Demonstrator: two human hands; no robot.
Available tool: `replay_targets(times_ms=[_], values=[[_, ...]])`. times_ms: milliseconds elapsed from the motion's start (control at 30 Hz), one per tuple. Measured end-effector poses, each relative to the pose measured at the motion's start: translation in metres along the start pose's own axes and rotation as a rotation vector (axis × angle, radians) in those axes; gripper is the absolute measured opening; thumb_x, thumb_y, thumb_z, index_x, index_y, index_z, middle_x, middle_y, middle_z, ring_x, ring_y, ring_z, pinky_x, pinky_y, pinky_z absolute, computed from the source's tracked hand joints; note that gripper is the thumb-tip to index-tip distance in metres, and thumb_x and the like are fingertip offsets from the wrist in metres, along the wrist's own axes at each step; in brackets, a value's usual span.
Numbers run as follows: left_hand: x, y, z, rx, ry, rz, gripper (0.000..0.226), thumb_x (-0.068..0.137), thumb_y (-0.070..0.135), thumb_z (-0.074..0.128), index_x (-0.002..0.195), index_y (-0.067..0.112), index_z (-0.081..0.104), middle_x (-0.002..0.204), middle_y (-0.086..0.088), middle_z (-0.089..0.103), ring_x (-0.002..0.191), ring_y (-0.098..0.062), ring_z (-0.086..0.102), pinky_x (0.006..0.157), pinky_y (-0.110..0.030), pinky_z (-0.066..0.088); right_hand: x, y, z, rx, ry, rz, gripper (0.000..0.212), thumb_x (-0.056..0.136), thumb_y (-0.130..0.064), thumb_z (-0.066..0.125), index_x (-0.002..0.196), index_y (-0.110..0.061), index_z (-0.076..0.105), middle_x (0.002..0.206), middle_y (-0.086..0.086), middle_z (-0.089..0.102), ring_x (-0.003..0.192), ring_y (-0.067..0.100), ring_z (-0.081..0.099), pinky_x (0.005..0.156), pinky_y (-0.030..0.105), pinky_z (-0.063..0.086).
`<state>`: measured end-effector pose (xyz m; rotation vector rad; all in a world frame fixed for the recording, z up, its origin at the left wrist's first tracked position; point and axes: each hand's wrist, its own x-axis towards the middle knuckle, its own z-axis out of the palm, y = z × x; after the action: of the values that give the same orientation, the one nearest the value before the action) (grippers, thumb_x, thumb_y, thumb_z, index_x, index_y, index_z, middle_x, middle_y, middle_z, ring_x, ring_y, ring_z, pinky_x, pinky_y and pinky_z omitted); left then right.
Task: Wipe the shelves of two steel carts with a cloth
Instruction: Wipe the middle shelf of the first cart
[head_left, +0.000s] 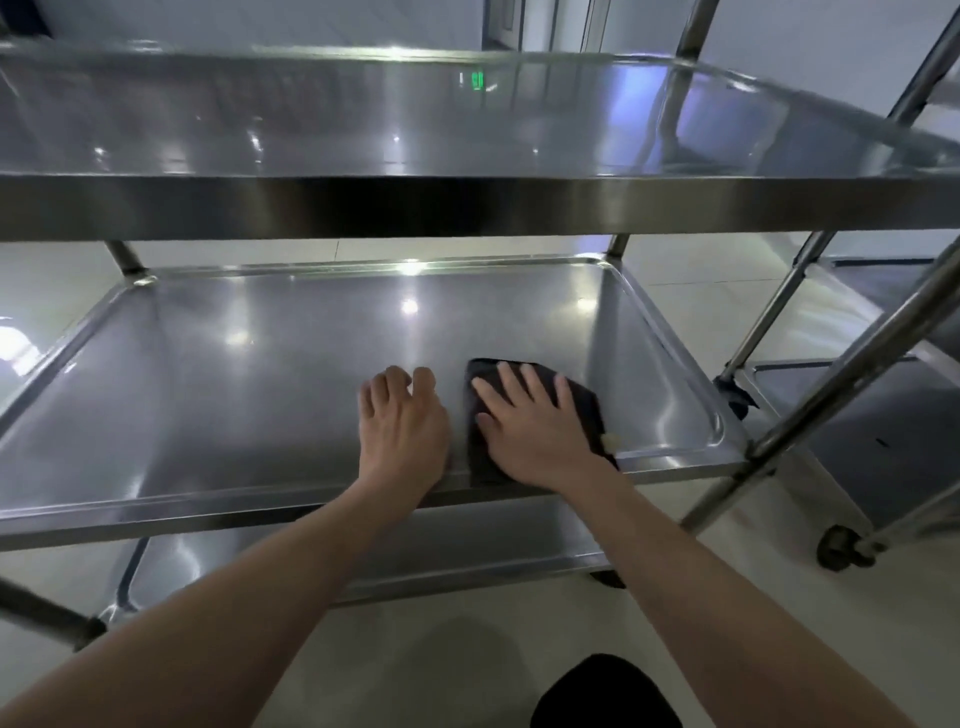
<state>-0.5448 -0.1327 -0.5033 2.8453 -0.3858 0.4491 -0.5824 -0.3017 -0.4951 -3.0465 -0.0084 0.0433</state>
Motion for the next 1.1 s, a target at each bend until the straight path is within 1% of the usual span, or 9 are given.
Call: replay_targets(times_ms=[100,233,333,400,467,567,767,900,1100], values=[[0.0,-0.001,0.001,0.021,0.001,-0.009,0.03,0.094,0.019,0.043,0.123,0.015,0.043,0.124,-0.014,0.042,0.111,-0.033,0.041,0.102,-0.043,0.037,0.055,-0.01,-0.006,0.058,-0.029,-0.055,0.057,0.11,-0.05,0.016,0.166,-0.039,0.014,0.177,-0.001,0.002,0.162,0.027,-0.001,0.126,0.06,-0.009],[0.0,-0.003,0.001,0.023,-0.011,0.002,0.029,0.092,0.015,0.043,0.121,0.016,0.042,0.121,-0.012,0.041,0.11,-0.032,0.04,0.103,-0.041,0.035,0.119,0.037,-0.019,0.096,-0.056,0.074,0.058,0.108,-0.052,0.015,0.165,-0.042,0.015,0.177,-0.003,0.001,0.162,0.025,0.0,0.126,0.059,-0.008],[0.001,-0.001,-0.001,0.01,-0.019,-0.016,0.027,0.094,0.015,0.043,0.12,0.017,0.042,0.121,-0.011,0.041,0.11,-0.03,0.04,0.103,-0.041,0.036,0.109,0.104,-0.026,0.06,-0.027,0.261,0.058,0.108,-0.051,0.016,0.165,-0.04,0.017,0.176,-0.003,0.005,0.161,0.024,0.004,0.126,0.059,-0.003],[0.001,0.001,-0.004,0.021,-0.015,-0.004,0.026,0.095,0.017,0.041,0.12,0.016,0.043,0.121,-0.012,0.044,0.11,-0.031,0.042,0.104,-0.042,0.036,0.078,0.132,-0.027,0.055,-0.037,0.313,0.058,0.108,-0.051,0.014,0.165,-0.041,0.016,0.176,-0.003,0.004,0.161,0.024,0.003,0.126,0.059,-0.004],[0.001,0.003,-0.005,0.023,-0.033,0.001,0.027,0.095,0.018,0.039,0.122,0.015,0.044,0.121,-0.013,0.045,0.112,-0.032,0.043,0.106,-0.042,0.034,0.036,0.129,-0.022,0.033,-0.044,0.287,0.058,0.109,-0.051,0.015,0.165,-0.04,0.015,0.176,-0.003,0.004,0.161,0.024,0.003,0.127,0.059,-0.005],[0.0,0.004,-0.006,0.021,-0.04,0.004,0.029,0.096,0.019,0.039,0.123,0.015,0.045,0.121,-0.013,0.046,0.112,-0.032,0.043,0.106,-0.043,0.034,-0.009,0.085,-0.009,0.013,-0.025,0.17,0.057,0.109,-0.051,0.02,0.165,-0.041,0.015,0.176,-0.003,0.003,0.161,0.024,0.004,0.127,0.059,-0.003],[-0.004,0.006,-0.008,-0.026,-0.073,0.01,0.026,0.098,0.022,0.041,0.124,0.02,0.039,0.126,-0.01,0.039,0.116,-0.03,0.039,0.108,-0.043,0.035,0.045,0.031,-0.012,0.071,-0.065,-0.014,0.057,0.109,-0.052,0.016,0.165,-0.043,0.012,0.177,-0.004,-0.002,0.162,0.024,-0.004,0.126,0.058,-0.011],[-0.004,0.003,-0.008,-0.053,-0.086,0.033,0.024,0.097,0.022,0.041,0.121,0.022,0.038,0.126,-0.008,0.039,0.119,-0.029,0.04,0.11,-0.045,0.036,0.107,0.046,-0.023,0.103,-0.069,0.038,0.058,0.108,-0.053,0.017,0.165,-0.041,0.017,0.177,-0.002,0.002,0.162,0.025,0.001,0.126,0.058,-0.009],[-0.004,0.005,-0.009,-0.054,-0.087,0.028,0.024,0.098,0.021,0.04,0.121,0.021,0.039,0.125,-0.009,0.039,0.119,-0.03,0.04,0.11,-0.045,0.034,0.119,0.139,-0.034,0.064,0.007,0.292,0.058,0.106,-0.052,0.016,0.163,-0.041,0.024,0.175,0.0,0.011,0.16,0.025,0.012,0.126,0.06,0.0]])
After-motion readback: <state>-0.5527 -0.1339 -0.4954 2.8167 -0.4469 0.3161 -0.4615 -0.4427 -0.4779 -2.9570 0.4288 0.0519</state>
